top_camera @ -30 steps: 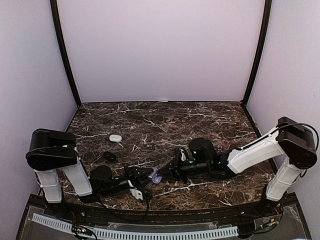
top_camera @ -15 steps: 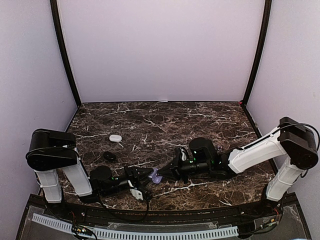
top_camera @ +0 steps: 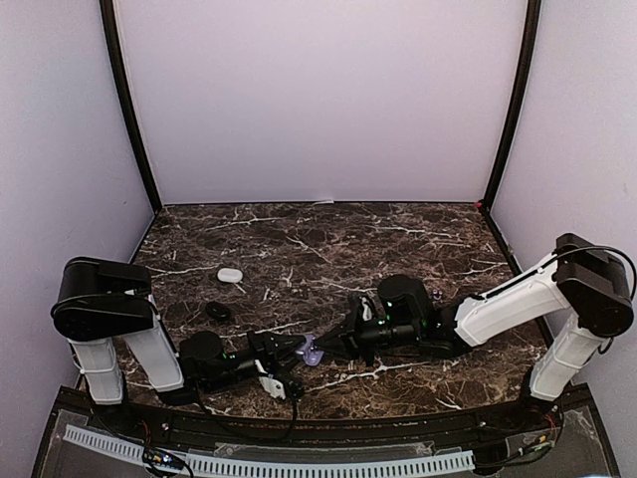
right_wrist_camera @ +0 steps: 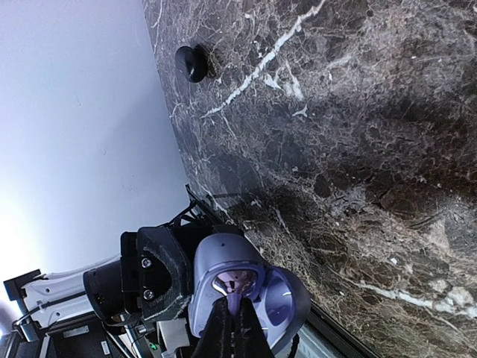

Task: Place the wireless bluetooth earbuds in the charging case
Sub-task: Insert the left earbud into the left side groove of the charging case.

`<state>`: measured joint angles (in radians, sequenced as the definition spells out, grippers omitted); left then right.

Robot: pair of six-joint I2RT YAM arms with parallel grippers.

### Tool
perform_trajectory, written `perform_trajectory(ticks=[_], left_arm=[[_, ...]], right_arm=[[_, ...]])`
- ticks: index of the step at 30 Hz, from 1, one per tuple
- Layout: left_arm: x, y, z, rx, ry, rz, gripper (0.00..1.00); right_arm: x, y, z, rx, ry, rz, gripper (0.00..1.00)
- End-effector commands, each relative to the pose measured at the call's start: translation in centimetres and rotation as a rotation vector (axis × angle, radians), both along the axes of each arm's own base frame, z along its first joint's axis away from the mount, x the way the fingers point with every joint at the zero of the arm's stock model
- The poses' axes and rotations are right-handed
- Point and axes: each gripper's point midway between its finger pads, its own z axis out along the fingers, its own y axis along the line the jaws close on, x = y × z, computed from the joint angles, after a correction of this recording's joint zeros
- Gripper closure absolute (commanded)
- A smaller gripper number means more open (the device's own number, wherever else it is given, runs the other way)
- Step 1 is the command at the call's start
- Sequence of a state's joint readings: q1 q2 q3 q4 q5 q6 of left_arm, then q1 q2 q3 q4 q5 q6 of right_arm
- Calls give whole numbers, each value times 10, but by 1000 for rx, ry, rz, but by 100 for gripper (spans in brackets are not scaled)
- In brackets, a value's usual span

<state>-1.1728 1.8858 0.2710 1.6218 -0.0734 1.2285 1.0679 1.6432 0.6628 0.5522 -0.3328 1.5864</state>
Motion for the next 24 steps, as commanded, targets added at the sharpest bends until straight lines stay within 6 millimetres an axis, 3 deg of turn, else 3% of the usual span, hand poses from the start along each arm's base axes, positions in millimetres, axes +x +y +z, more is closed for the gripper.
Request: perform_trajectory(ticks=[1,7,11,13,19,24], left_arm=[[-13,-9,67,-245,-77,-55,98],[-10,-10,69,-257,-70,-38,98],[-10,-9,67,-259,-58,-36,99],[-9,-9,67,-260,-52,-31,99],[-8,-7,67,-273,-25,-31,99],[-9,-6,71,-307,24,-51,99]], right_arm=[[12,6,19,77,-29,-60,100],[14,4,21,62,-31,-83,91],[14,-1,17,36,-34,-89,73],[12,-6,27,48,-56,-90,67],[9,-26,33,37,-119,-104,63],[3,-32,50,16,-364,21,58]])
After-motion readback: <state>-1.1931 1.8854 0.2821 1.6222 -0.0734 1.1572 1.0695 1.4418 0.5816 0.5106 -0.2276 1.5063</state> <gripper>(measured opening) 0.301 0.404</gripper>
